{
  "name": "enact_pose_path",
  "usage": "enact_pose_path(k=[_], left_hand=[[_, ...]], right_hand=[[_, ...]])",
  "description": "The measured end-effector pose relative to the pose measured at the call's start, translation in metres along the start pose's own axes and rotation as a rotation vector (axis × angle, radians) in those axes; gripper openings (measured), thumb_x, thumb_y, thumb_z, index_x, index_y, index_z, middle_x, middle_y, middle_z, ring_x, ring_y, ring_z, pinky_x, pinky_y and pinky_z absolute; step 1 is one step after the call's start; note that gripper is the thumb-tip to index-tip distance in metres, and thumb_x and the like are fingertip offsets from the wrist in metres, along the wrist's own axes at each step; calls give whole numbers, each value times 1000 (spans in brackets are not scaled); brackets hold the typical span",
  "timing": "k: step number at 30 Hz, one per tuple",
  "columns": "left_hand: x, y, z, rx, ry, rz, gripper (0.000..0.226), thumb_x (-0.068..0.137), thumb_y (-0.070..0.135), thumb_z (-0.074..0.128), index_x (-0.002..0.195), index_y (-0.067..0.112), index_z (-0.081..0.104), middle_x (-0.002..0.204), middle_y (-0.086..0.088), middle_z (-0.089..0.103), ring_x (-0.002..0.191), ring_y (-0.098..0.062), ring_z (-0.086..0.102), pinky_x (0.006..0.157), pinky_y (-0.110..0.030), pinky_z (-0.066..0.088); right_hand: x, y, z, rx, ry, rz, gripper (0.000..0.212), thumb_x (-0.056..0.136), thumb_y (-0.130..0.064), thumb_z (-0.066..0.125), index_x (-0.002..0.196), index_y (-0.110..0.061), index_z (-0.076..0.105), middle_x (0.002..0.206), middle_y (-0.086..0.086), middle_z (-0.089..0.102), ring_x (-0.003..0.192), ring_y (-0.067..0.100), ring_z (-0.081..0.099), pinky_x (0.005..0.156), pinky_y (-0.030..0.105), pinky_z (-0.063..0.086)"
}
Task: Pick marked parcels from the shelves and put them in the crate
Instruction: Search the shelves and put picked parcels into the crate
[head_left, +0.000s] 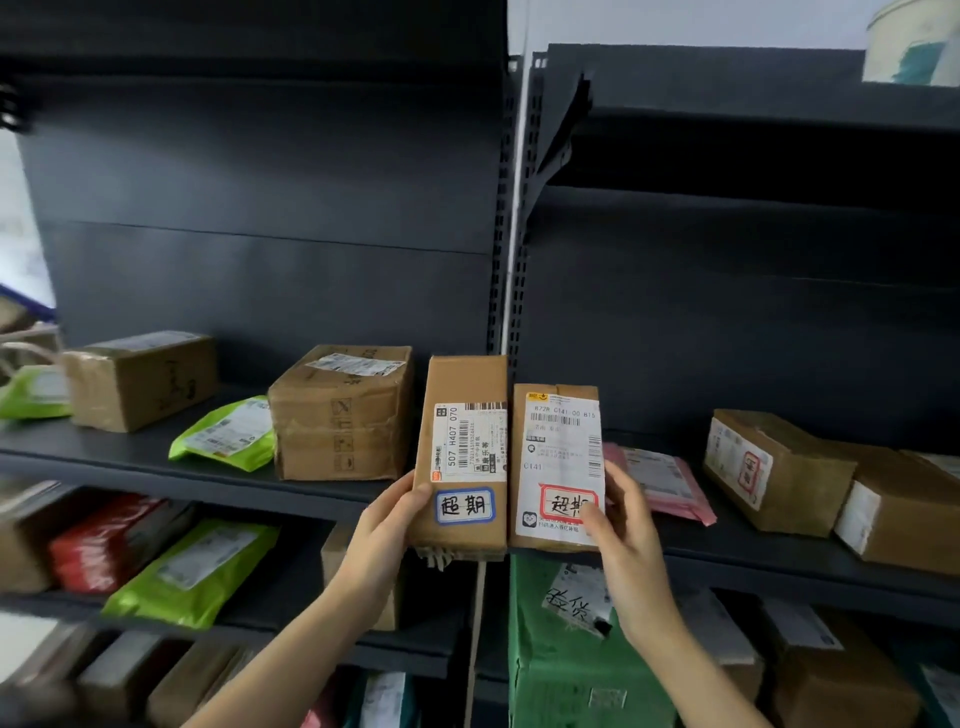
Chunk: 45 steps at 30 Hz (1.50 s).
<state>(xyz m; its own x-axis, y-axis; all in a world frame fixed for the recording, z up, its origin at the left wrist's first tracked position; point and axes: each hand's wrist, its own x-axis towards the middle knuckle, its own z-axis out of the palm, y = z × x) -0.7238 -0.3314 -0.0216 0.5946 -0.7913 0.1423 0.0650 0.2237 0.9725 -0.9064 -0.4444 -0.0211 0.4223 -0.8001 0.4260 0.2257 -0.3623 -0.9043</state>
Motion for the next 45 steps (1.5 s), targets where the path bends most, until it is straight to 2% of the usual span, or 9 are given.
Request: enact_pose_path(k=[6, 12, 15, 18, 21, 26, 35, 39, 45], left_hand=[[-40, 11, -36, 20, 120, 24, 23, 94, 20, 47, 110, 23, 63, 96, 2, 75, 91, -12, 69, 85, -29, 50], [-78, 25, -98, 43, 263, 42, 22, 94, 22, 49, 111, 26, 62, 100, 1, 75, 92, -13, 70, 82, -28, 51], [-97, 33, -132, 66, 333, 65, 24, 93, 22, 47, 112, 24, 62, 100, 0, 74, 90, -12, 70, 75, -22, 52], [-114, 39, -171, 69, 407, 65, 23, 94, 22, 47, 112, 27, 62, 99, 4, 75, 96, -14, 68, 82, -27, 49], [-132, 47, -215, 67, 454, 63, 25, 95, 23, 45, 114, 27, 61, 102, 4, 74, 99, -14, 68, 89, -30, 47], [-162, 68, -304, 68, 558, 76, 24, 96, 20, 44, 110, 20, 63, 101, -2, 75, 96, -18, 68, 83, -27, 48], [-224, 95, -464, 117, 709, 76, 26, 97, 20, 42, 113, 17, 62, 102, -3, 74, 97, -21, 69, 89, -34, 49], [-255, 99, -516, 114, 782, 59, 26, 97, 22, 42, 114, 22, 61, 103, 0, 74, 99, -19, 68, 93, -36, 46], [-282, 95, -580, 93, 895, 20, 27, 98, 24, 41, 118, 20, 58, 105, 1, 74, 100, -17, 67, 91, -34, 47]], right_hand=[[-14, 3, 36, 68, -101, 19, 41, 91, -9, 51, 115, -42, 46, 116, -16, 58, 104, -3, 58, 81, 19, 47], [-29, 0, 101, 112, -253, 53, 38, 92, -12, 51, 108, -46, 45, 109, -19, 58, 93, -7, 60, 73, 12, 51], [-38, -4, 140, 151, -329, 78, 37, 92, -11, 51, 113, -41, 44, 111, -17, 58, 94, -2, 61, 67, 7, 49], [-48, -7, 182, 180, -390, 84, 38, 91, -11, 52, 120, -34, 44, 112, -14, 59, 92, -7, 63, 71, 10, 51], [-59, -10, 229, 180, -449, 95, 37, 91, -15, 53, 118, -39, 45, 113, -15, 60, 100, -1, 61, 80, 19, 52], [-86, -19, 327, 215, -542, 117, 38, 92, -12, 52, 122, -33, 44, 113, -12, 60, 93, -8, 61, 68, 8, 50], [-143, -29, 501, 247, -694, 119, 37, 92, -13, 52, 120, -37, 45, 114, -12, 61, 98, -4, 60, 76, 14, 50], [-164, -30, 566, 271, -797, 158, 38, 93, -10, 51, 119, -37, 45, 112, -13, 61, 89, -9, 62, 69, 12, 51], [-184, -22, 650, 282, -968, 158, 35, 93, -12, 51, 110, -42, 47, 116, -6, 61, 105, 9, 61, 68, 11, 51]])
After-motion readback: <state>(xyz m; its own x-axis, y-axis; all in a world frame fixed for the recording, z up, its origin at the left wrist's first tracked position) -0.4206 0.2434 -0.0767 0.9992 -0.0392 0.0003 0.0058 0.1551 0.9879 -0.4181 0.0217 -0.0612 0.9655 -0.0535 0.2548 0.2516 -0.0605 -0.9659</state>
